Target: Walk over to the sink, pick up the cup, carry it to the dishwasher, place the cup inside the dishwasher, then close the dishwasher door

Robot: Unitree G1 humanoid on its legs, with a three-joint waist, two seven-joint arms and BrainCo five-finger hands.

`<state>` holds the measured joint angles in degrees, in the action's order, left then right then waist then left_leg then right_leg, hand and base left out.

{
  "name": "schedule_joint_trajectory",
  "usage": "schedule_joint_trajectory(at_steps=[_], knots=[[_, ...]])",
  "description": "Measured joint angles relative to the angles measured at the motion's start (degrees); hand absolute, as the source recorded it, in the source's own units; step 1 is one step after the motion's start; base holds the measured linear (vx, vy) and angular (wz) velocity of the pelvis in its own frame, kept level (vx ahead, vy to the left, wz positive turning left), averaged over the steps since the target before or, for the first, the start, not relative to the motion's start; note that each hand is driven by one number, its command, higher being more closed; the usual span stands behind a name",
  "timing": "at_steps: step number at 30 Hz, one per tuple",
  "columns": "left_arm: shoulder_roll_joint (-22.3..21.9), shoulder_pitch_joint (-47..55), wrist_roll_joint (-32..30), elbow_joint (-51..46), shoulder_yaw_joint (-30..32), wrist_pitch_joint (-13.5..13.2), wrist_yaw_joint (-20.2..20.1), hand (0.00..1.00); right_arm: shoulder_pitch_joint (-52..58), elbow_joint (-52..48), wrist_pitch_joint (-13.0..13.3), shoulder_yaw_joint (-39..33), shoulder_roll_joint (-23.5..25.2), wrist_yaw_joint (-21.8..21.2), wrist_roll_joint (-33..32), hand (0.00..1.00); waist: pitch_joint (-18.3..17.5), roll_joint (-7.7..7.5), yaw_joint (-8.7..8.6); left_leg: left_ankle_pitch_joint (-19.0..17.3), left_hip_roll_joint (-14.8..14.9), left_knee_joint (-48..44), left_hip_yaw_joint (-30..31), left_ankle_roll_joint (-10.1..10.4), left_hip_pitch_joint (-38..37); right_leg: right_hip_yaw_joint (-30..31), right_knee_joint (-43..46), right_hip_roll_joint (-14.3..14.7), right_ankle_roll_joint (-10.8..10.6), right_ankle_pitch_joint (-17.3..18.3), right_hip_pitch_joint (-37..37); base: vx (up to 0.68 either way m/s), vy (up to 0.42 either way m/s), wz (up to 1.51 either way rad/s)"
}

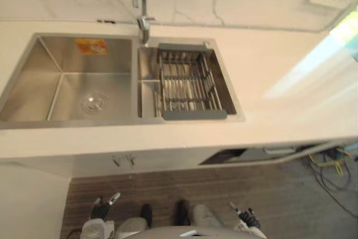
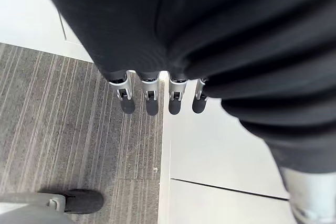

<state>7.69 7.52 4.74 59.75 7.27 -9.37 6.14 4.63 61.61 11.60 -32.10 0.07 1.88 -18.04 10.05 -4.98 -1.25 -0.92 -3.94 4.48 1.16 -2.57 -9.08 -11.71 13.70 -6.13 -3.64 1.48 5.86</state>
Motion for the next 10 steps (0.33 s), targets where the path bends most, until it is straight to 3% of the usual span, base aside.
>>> schedule_joint_trajectory(at_steps=[1, 4, 6, 10], knots=[[-0.69, 0.18, -0.23, 0.61, 1.08, 0.04, -0.35, 0.0, -0.07, 0.0, 0.07, -0.28, 0.02, -0.02, 0.44, 0.0, -0.76, 0.66, 0.6, -0.91, 0.56, 0.0, -0.97, 0.5, -0.48, -0.06, -0.89, 0.22, 0.31, 1.36, -1.31, 0.31, -0.123, 0.42], [-2.69, 0.91, -0.29, 1.36, 2.91, -0.1, -0.32, 0.0, -1.37, -0.43, 0.98, -0.13, -0.39, -0.14, 0.62, 0.0, -1.52, 2.99, 1.19, -2.2, 2.55, 0.02, -1.62, 1.92, -1.21, 0.05, -7.19, 2.87, 1.29, -0.36, -4.84, 0.18, -0.097, -0.13], [-3.16, 0.89, -0.27, 2.16, 3.62, -0.1, -0.22, 0.0, -1.37, -0.04, 0.9, -0.02, -0.48, -0.17, 0.63, 0.0, -1.92, 3.57, 1.13, -2.97, 3.43, 0.02, -1.74, 2.33, -1.94, 0.22, -11.02, 4.25, 1.68, -1.92, -7.19, 0.11, -0.054, -0.16], [-3.21, 0.93, -0.2, 2.23, 3.89, -0.2, -0.22, 0.0, -1.33, 0.1, 0.57, 1.86, -0.52, -0.56, 0.82, 0.0, -2.66, 3.36, 1.27, -4.17, 4.05, 0.0, -2.79, 1.96, -2.23, 1.36, -15.19, 5.58, 1.95, -3.88, -9.23, 0.03, -0.015, -0.16]])
